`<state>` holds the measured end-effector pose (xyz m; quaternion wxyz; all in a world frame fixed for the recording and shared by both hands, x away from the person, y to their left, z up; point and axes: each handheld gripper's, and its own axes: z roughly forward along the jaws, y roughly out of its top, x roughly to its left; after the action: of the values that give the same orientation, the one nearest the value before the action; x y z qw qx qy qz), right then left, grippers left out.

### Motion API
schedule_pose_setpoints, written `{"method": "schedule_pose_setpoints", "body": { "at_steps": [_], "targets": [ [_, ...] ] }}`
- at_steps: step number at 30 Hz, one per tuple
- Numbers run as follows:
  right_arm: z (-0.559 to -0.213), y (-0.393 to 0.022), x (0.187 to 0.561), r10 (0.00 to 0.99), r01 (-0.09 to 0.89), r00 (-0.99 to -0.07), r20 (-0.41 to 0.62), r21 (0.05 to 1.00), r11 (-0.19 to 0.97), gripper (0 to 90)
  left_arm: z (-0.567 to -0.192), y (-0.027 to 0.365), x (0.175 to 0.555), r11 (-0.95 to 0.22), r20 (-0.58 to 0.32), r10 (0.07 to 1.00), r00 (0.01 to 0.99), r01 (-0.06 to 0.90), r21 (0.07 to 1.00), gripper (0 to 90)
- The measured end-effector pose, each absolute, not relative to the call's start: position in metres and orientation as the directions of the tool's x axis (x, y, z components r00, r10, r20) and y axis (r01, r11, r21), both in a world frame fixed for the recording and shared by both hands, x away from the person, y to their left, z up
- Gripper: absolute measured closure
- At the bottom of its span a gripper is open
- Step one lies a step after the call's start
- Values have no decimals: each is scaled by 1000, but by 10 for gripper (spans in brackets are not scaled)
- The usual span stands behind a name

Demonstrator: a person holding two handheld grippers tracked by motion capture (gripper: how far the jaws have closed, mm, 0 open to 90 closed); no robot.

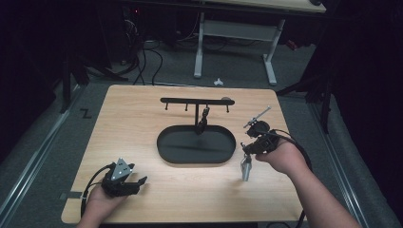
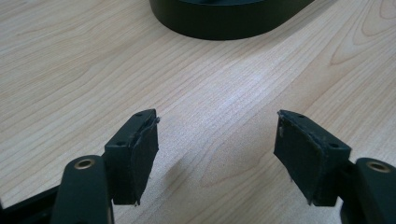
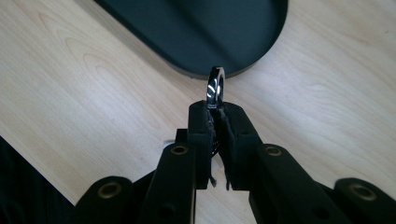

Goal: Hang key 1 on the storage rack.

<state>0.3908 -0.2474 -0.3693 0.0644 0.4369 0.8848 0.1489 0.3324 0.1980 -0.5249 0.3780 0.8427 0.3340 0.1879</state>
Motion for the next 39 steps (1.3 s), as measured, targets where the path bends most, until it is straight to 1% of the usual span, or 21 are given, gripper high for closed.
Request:
{"method": "schedule_pose_setpoints", "body": {
  "at_steps": [4,15,24,28,32,39],
  "targets": [
    [-359,-244,397,790,749,-613,-1,317,582,839,-525,198,333,-489,64,706,705,420,765,308],
    [-342,-237,413,797,757,-604,-6,309,576,839,-524,199,333,-491,64,704,707,420,763,308],
    [-320,-232,435,807,757,-590,-25,332,564,840,-524,199,333,-492,64,704,708,421,762,308],
    [-316,-229,441,816,764,-578,-20,339,549,840,-524,200,333,-492,62,704,708,423,761,308],
    [-316,-224,451,813,761,-582,-25,334,556,840,-524,201,333,-489,62,705,706,422,763,308],
    [-319,-217,457,807,758,-590,-20,332,562,840,-524,201,333,-489,61,705,707,422,763,308]
  ]
}}
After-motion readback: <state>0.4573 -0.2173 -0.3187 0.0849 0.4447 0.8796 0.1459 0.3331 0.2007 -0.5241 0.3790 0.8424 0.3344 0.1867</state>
